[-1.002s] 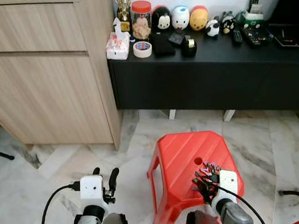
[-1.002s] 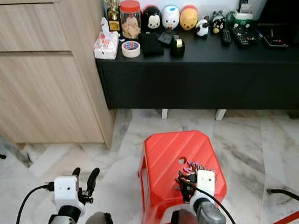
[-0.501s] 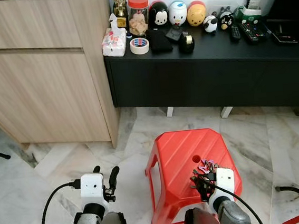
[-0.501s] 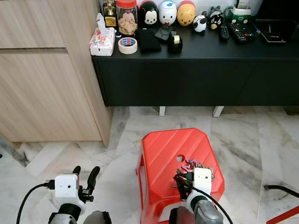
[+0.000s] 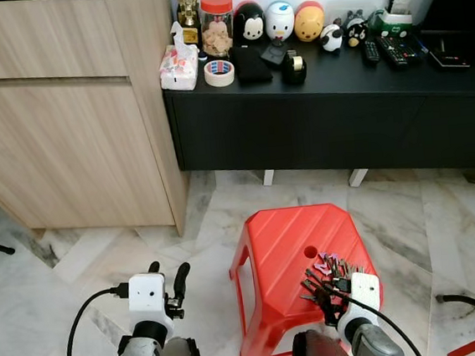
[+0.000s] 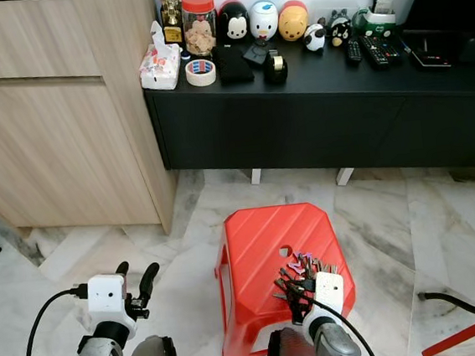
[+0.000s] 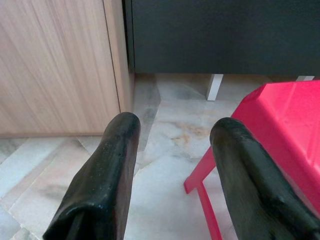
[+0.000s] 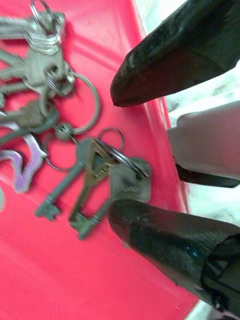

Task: Hang keys on a hook

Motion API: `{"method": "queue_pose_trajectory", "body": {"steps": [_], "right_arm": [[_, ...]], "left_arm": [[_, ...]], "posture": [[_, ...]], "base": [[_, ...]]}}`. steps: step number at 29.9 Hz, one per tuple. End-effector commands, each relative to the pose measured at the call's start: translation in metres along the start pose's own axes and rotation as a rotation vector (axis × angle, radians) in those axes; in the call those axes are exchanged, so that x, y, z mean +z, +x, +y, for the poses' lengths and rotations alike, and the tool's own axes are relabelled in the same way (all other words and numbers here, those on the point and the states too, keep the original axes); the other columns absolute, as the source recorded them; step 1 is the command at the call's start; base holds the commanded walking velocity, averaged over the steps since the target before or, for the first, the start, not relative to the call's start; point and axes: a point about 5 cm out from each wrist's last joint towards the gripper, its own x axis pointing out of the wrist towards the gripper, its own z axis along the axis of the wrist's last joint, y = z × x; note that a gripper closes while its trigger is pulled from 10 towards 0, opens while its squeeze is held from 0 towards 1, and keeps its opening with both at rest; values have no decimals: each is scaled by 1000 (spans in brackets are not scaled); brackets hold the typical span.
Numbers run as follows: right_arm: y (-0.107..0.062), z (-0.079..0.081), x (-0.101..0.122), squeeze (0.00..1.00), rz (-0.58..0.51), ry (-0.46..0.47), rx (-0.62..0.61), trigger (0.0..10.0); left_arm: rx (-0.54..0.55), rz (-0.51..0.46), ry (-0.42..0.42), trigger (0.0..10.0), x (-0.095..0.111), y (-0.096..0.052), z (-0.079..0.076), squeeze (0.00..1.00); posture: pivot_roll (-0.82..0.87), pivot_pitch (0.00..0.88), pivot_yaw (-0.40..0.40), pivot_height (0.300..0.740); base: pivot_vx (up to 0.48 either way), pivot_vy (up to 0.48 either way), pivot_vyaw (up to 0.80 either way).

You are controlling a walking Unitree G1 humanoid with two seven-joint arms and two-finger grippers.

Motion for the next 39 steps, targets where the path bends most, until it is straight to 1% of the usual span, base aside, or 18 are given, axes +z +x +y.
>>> {"method": "queue_pose_trajectory", "body": {"steps": [1, 7, 8, 9, 10, 11, 21, 28, 34, 39], "right_arm": [[-2, -4, -7, 0, 44, -9, -5, 10000], [-2, -4, -7, 0, 50, -2, -7, 10000], [-2, -5, -7, 0, 51, 0, -8, 8314], [-2, -5, -7, 0, 52, 0, -8, 8314], [-2, -5, -7, 0, 53, 0, -8, 1922], [-2, -6, -6, 0, 53, 1, -9, 0], [-2, -8, -6, 0, 56, 0, -9, 0], [-1, -6, -4, 0, 44, 0, -1, 0], [0, -5, -2, 0, 39, -4, 3, 0], [1, -2, 3, 0, 26, -10, 14, 0]], "left_arm": [[-12, 13, 11, 10000, -1, 0, -3, 0], [-10, 15, 12, 10000, -1, 0, -3, 0], [-10, 15, 12, 10000, -1, 0, -3, 0], [-10, 15, 12, 10000, -1, 0, -3, 0], [-10, 15, 12, 10000, -1, 0, -3, 0], [-9, 16, 12, 10000, -2, 1, -3, 0], [-9, 17, 14, 10000, -2, 1, -3, 0], [-7, 14, 15, 10000, -1, 2, -3, 0], [-2, 17, 12, 10000, -2, 4, -2, 0], [-1, 12, 5, 10000, -1, 8, -2, 0]], "posture": [[104, 137, -127, 627], [104, 133, -127, 627], [103, 132, -127, 627], [103, 132, -127, 627], [103, 132, -126, 627], [104, 130, -127, 627], [102, 127, -128, 627], [102, 123, -128, 627], [100, 99, -130, 627], [102, 73, -134, 627]], "base": [[0, 0, 0], [0, 0, 0], [0, 0, 0], [0, 0, 0], [0, 0, 0], [0, 0, 0], [0, 0, 0], [0, 0, 0], [0, 0, 0], [0, 0, 0]]}}
